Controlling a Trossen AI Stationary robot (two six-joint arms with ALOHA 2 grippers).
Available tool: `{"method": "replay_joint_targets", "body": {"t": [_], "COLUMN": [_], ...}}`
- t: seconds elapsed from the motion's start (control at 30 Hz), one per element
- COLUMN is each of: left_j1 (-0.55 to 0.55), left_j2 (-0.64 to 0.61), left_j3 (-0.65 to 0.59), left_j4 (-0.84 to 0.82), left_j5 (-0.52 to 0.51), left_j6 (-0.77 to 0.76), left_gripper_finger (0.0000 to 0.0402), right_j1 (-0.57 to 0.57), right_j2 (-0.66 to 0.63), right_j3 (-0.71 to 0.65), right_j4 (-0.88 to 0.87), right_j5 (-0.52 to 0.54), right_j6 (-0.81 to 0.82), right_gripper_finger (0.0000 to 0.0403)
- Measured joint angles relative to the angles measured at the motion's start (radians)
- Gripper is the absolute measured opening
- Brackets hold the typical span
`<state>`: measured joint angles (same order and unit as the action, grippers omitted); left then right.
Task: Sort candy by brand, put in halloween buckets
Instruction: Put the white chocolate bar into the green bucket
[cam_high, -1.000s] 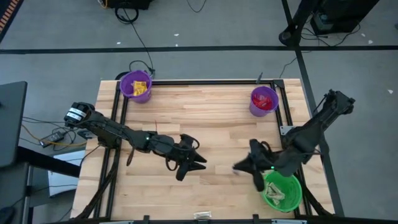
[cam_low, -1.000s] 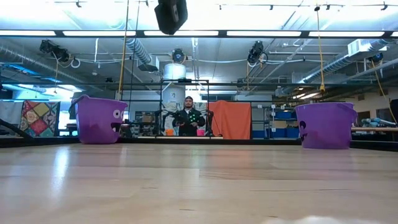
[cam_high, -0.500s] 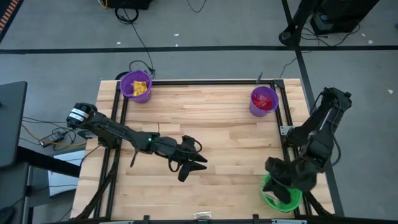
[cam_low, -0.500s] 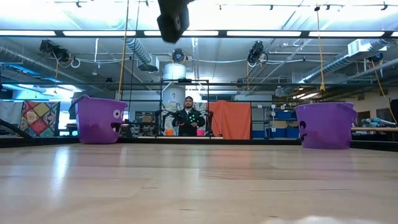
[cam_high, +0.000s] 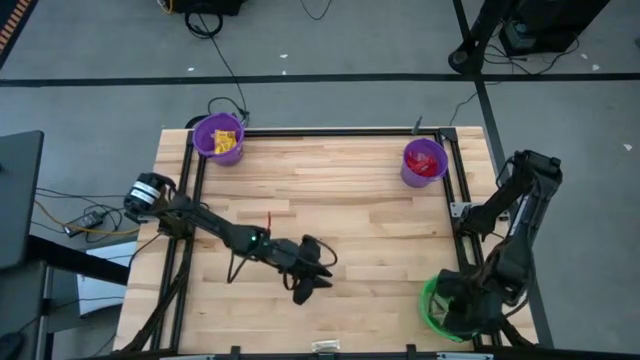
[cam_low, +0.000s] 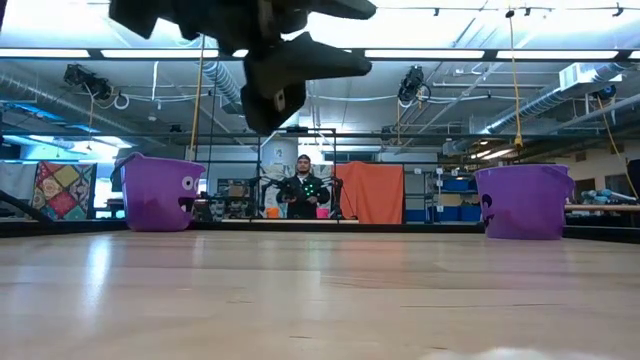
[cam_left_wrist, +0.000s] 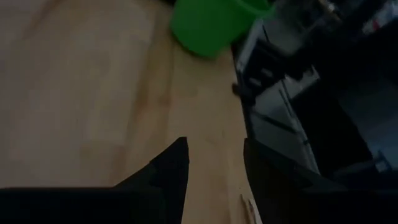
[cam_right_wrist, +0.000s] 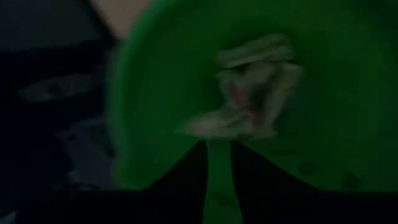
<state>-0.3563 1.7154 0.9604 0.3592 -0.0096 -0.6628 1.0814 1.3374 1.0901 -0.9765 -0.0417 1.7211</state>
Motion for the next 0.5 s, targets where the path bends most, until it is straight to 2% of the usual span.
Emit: {"method": "replay_joint_targets", "body": {"t": [0.07,0.13,0.23,0.33,0.5], "left_j1": [-0.022,-0.055,-0.113,-0.151,-0.202], "left_j2": [0.006,0.01,0.013,0.013,0.035], "left_j3": [0.0,0.0,0.0,0.0,0.0], "left_j4": [-0.001,0.001,-0.026,-0.042,-0.022], "left_j5": [0.025,0.062,0.078,0.071,0.002], "left_j6": [0.048,0.172,0.309,0.314,0.246], "left_gripper_finger": [0.0159,0.0159,0.0159,0.0159,0.0158], "right_j1": [-0.001,-0.001,0.0,0.004,-0.008], "right_j2": [0.018,0.024,0.01,-0.019,-0.072], "right_j3": [0.0,0.0,0.0,0.001,0.002], "right_j4": [-0.057,-0.116,-0.134,-0.115,-0.091], "right_j5": [-0.003,0.007,0.11,0.25,0.437], "right_j6": [0.002,0.019,0.048,0.042,0.007], "right_gripper_finger": [0.0093,0.0105,0.0114,0.0114,0.0111]}}
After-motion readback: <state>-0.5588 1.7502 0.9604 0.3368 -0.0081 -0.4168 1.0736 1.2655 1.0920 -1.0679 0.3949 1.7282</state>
